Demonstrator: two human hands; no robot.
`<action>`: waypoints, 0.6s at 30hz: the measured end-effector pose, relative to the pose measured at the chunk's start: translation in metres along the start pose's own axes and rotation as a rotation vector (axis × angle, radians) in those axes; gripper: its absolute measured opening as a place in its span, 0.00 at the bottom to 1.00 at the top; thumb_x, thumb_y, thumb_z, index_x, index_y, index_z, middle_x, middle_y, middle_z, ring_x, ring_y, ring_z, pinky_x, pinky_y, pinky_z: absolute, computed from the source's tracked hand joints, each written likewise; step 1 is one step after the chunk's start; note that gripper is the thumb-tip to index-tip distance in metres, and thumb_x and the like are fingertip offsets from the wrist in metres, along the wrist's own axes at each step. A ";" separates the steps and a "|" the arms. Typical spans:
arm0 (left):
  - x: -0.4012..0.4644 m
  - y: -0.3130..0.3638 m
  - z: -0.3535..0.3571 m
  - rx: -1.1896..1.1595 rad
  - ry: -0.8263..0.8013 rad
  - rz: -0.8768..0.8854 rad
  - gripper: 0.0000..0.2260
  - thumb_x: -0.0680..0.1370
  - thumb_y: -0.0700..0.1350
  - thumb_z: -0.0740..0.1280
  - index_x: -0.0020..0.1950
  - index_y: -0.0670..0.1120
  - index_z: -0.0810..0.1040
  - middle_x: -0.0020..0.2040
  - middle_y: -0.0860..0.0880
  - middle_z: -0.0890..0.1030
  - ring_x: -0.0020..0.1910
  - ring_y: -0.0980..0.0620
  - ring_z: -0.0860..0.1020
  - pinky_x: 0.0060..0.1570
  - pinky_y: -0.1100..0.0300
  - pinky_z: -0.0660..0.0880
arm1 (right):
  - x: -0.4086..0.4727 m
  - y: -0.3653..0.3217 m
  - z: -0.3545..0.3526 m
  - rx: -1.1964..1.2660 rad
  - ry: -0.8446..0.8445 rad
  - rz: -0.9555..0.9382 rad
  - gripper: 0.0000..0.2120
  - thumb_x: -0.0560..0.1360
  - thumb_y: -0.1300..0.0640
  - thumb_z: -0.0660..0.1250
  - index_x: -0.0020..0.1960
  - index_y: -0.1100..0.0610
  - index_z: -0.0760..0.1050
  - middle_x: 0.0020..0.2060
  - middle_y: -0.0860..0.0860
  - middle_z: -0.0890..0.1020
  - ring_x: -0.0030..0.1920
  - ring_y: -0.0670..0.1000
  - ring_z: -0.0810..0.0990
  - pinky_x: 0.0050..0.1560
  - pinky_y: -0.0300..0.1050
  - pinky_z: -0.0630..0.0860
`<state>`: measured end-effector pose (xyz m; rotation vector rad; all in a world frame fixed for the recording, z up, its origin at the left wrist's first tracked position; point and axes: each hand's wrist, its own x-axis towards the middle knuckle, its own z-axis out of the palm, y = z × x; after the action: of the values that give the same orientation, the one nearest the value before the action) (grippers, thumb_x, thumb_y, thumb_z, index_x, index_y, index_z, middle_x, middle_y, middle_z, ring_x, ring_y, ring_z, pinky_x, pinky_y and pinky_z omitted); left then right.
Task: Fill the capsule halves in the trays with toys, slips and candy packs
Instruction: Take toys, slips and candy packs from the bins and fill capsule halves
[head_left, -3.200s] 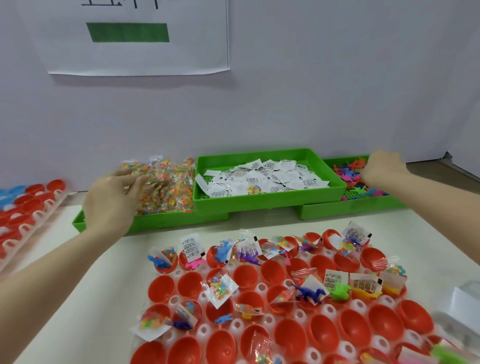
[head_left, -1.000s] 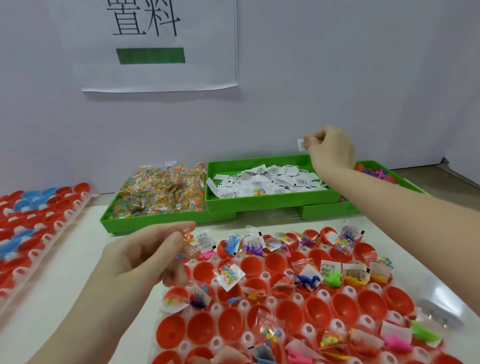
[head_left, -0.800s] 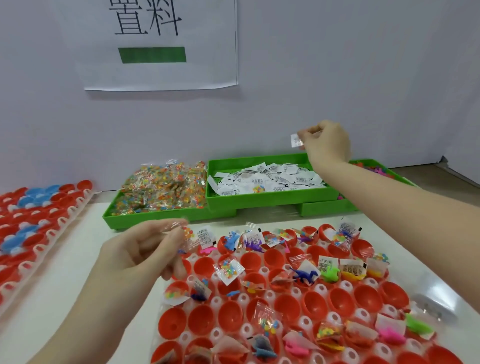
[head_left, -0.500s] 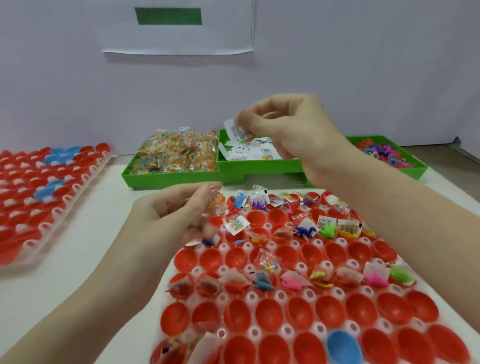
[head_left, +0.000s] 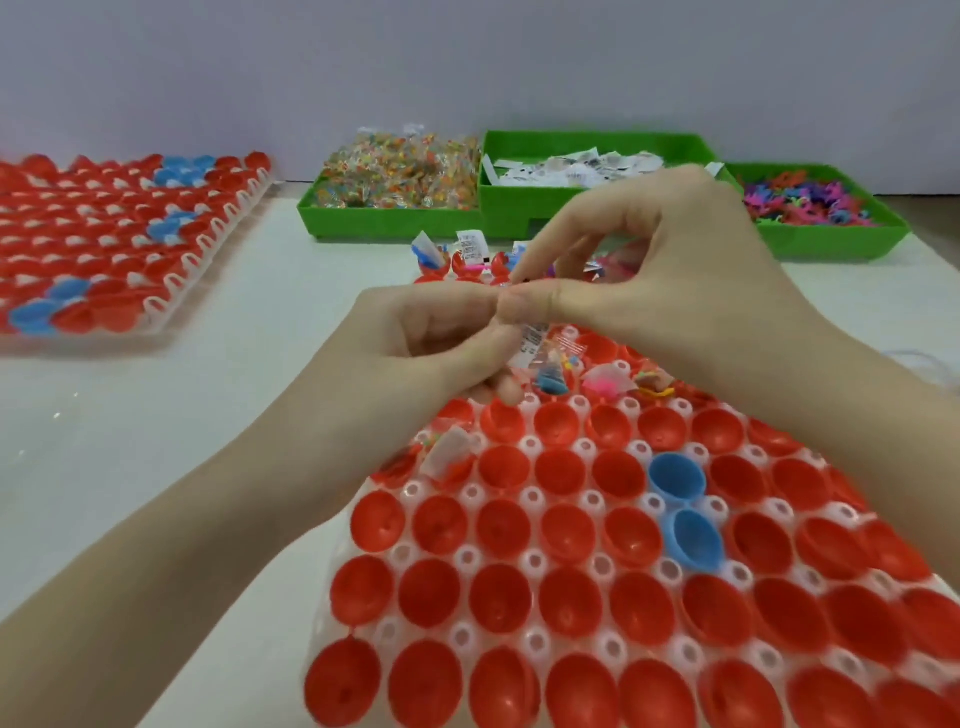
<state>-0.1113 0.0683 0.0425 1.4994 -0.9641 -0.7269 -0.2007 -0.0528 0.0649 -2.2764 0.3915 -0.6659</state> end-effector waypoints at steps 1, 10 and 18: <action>0.000 -0.001 0.000 0.062 0.024 0.012 0.07 0.73 0.41 0.65 0.46 0.49 0.81 0.29 0.52 0.79 0.29 0.61 0.77 0.33 0.72 0.73 | -0.003 0.000 0.001 0.004 0.001 0.013 0.03 0.61 0.44 0.66 0.32 0.41 0.73 0.33 0.44 0.80 0.38 0.40 0.77 0.39 0.33 0.72; -0.012 -0.007 0.002 0.052 0.056 -0.041 0.07 0.74 0.38 0.65 0.46 0.48 0.81 0.30 0.50 0.80 0.28 0.60 0.77 0.32 0.72 0.73 | -0.021 0.006 0.000 0.710 -0.216 0.293 0.22 0.73 0.76 0.52 0.57 0.56 0.71 0.33 0.51 0.81 0.27 0.44 0.71 0.27 0.32 0.70; -0.013 -0.004 0.006 0.046 0.057 -0.016 0.08 0.73 0.38 0.67 0.50 0.48 0.78 0.26 0.52 0.79 0.26 0.60 0.77 0.29 0.73 0.70 | -0.034 0.001 0.000 0.551 -0.042 0.062 0.30 0.60 0.62 0.69 0.60 0.49 0.65 0.37 0.48 0.83 0.41 0.45 0.84 0.43 0.36 0.79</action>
<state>-0.1223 0.0772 0.0364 1.5614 -0.9322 -0.6733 -0.2290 -0.0376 0.0524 -1.7449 0.2213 -0.6039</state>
